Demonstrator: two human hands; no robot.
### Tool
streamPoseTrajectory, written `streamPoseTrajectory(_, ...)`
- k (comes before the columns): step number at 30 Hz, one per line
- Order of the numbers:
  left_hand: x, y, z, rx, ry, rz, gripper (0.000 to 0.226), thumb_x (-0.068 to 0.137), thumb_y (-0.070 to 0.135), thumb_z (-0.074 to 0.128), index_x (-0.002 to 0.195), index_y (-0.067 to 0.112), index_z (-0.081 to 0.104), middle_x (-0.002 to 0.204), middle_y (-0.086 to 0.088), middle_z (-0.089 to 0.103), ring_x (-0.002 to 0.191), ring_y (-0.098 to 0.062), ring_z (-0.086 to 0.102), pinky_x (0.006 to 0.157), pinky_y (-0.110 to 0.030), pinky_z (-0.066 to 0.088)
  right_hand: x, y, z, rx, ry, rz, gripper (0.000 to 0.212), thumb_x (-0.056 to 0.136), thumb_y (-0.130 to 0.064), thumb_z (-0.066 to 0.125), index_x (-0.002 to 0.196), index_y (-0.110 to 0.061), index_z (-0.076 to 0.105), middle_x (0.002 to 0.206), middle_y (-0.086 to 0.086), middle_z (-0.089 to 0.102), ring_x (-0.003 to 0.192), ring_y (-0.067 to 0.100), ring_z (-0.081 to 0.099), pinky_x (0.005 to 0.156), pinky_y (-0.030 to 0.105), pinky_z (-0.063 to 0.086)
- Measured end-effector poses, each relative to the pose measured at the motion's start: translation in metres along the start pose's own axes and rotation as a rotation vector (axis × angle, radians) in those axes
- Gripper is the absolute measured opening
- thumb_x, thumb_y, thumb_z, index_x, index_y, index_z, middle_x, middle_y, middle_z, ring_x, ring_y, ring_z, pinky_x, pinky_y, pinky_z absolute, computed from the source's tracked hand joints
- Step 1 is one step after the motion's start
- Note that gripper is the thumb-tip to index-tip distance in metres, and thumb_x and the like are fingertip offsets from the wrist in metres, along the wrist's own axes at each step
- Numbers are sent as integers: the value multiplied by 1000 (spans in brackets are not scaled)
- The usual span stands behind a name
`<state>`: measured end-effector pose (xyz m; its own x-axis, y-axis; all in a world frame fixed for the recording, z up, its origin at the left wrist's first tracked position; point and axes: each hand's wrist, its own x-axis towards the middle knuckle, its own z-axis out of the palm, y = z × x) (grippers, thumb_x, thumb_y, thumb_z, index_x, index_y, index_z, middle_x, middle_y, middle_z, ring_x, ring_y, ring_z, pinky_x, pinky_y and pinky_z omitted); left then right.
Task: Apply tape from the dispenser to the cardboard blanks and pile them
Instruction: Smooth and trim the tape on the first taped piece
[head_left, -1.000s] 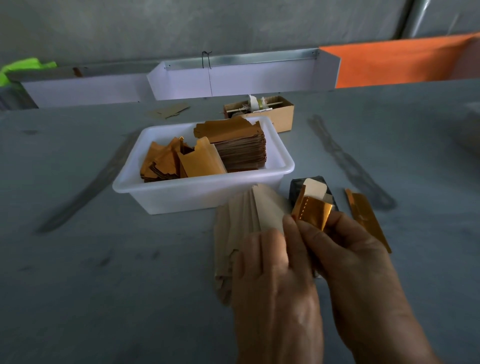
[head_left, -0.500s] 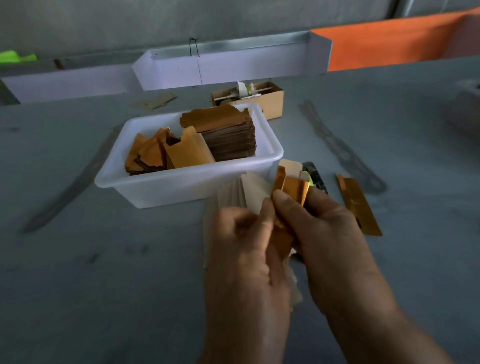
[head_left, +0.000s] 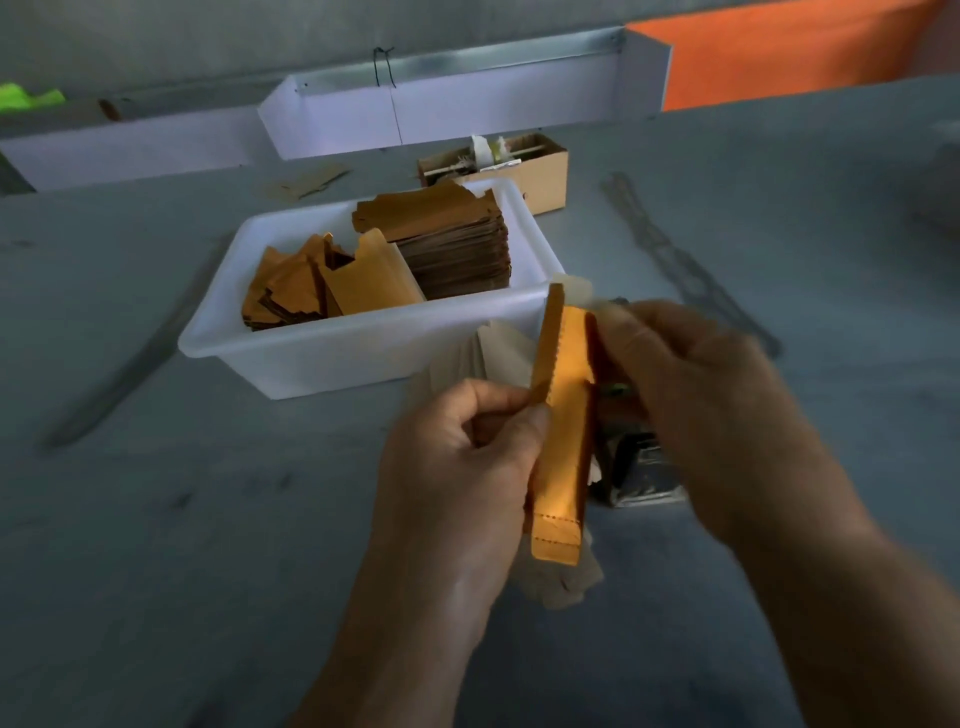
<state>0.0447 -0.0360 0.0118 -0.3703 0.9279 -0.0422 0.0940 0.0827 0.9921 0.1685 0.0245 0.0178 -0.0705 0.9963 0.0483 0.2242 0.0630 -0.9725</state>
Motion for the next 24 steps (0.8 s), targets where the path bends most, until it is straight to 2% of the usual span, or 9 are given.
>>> streamPoseTrajectory(2, 0, -2, 2, -17, 28, -15, 4, 86, 24, 66, 83, 24, 69, 60, 17, 65, 49, 4, 59, 40, -9, 40, 13, 6, -18, -181, 111, -58, 14, 88, -33, 55, 82, -30, 67, 69, -13, 66, 64, 0, 61, 58, 22, 50)
streamPoseTrajectory(4, 1, -3, 3, -44, 44, -33, 3, 86, 22, 65, 84, 24, 67, 58, 20, 62, 47, 6, 57, 38, -7, 38, 19, 14, -32, -331, 121, -46, 16, 86, -29, 58, 73, -34, 65, 56, -18, 61, 51, -4, 54, 50, 20, 39)
streamPoseTrajectory(6, 2, -6, 4, -35, 46, -39, 3, 87, 21, 64, 84, 22, 66, 57, 19, 62, 46, 5, 56, 38, -8, 38, 18, 24, -38, -397, 85, 13, 15, 85, -29, 60, 70, -32, 65, 53, -10, 56, 50, 3, 51, 51, 21, 33)
streamPoseTrajectory(9, 1, -7, 9, -35, 22, -39, 3, 88, 17, 63, 85, 18, 65, 52, 17, 60, 42, 5, 54, 37, -9, 37, 10, 35, -36, -444, 49, 67, 16, 84, -33, 62, 71, -25, 66, 60, -7, 53, 60, 11, 48, 52, 23, 33)
streamPoseTrajectory(15, -4, -6, 14, -13, 4, -25, 6, 86, 19, 65, 80, 19, 66, 53, 13, 58, 43, 3, 51, 37, -11, 38, 0, 40, -32, -340, -12, 118, 12, 82, -34, 66, 75, -24, 68, 70, -6, 63, 70, 10, 60, 58, 26, 43)
streamPoseTrajectory(20, -9, -3, 25, -26, -45, -30, 5, 86, 19, 64, 81, 18, 65, 52, 12, 57, 43, 3, 50, 38, -10, 36, -2, 39, -31, -148, -33, 221, 9, 80, -28, 69, 74, -21, 71, 71, 1, 69, 73, 18, 66, 59, 27, 49)
streamPoseTrajectory(24, -11, -6, 33, -50, -62, -77, 7, 88, 18, 63, 82, 15, 64, 52, 11, 60, 40, 3, 51, 37, -9, 35, -2, 42, -26, -40, -23, 269, 7, 81, -23, 68, 77, -18, 71, 74, 3, 71, 75, 22, 68, 70, 34, 56)
